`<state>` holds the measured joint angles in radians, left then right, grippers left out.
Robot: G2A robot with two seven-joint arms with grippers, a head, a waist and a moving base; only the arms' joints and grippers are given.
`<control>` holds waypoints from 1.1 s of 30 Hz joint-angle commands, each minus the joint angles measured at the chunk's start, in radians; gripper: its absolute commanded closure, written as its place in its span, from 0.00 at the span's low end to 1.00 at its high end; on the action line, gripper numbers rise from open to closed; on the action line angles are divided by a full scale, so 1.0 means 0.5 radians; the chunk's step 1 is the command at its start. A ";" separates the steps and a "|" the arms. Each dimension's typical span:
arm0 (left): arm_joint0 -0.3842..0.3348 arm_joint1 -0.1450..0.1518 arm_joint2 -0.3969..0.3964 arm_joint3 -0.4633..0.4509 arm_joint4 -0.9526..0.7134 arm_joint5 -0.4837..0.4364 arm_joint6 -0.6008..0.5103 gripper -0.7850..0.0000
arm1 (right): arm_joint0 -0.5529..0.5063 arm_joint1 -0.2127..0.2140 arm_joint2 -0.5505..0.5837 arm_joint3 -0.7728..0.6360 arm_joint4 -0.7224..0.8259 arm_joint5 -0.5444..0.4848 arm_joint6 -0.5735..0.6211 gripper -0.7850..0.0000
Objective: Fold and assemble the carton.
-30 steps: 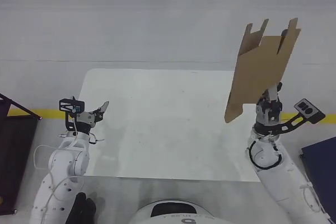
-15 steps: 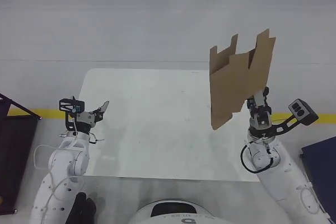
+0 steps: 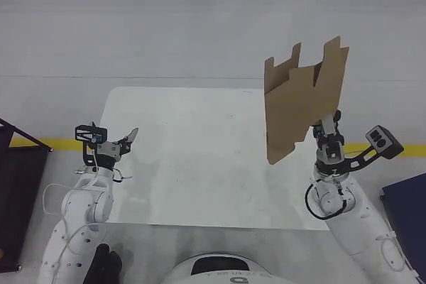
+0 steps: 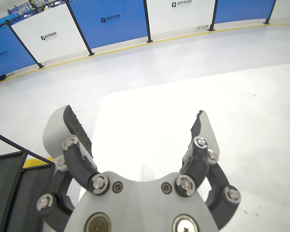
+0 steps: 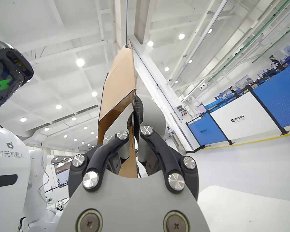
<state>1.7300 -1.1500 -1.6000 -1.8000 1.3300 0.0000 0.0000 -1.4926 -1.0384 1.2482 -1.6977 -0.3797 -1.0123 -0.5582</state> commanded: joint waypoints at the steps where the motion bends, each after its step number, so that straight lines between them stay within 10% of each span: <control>1: 0.000 0.000 0.000 0.000 0.000 0.000 0.000 0.00 | 0.000 -0.002 -0.017 0.012 0.036 0.033 0.044 1.00; 10: 0.000 0.000 0.000 0.000 0.000 0.000 0.000 0.00 | 0.251 -0.043 -0.169 0.387 0.501 0.139 0.452 1.00; 18: 0.000 0.000 0.000 0.000 0.000 0.000 0.000 0.00 | 0.384 -0.046 -0.476 0.291 1.893 0.046 1.184 1.00; 27: 0.000 0.000 0.000 0.000 0.000 0.000 0.000 0.00 | 0.239 0.018 -0.320 0.097 4.005 1.279 2.853 1.00; 33: 0.000 0.000 0.000 0.000 0.000 0.000 0.000 0.00 | 0.223 -0.026 -0.441 0.190 4.256 1.791 3.046 1.00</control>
<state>1.7300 -1.1500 -1.6000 -1.8000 1.3300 0.0000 0.0000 -1.3817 -1.0468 1.0429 -1.6047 1.7526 -0.1400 0.9703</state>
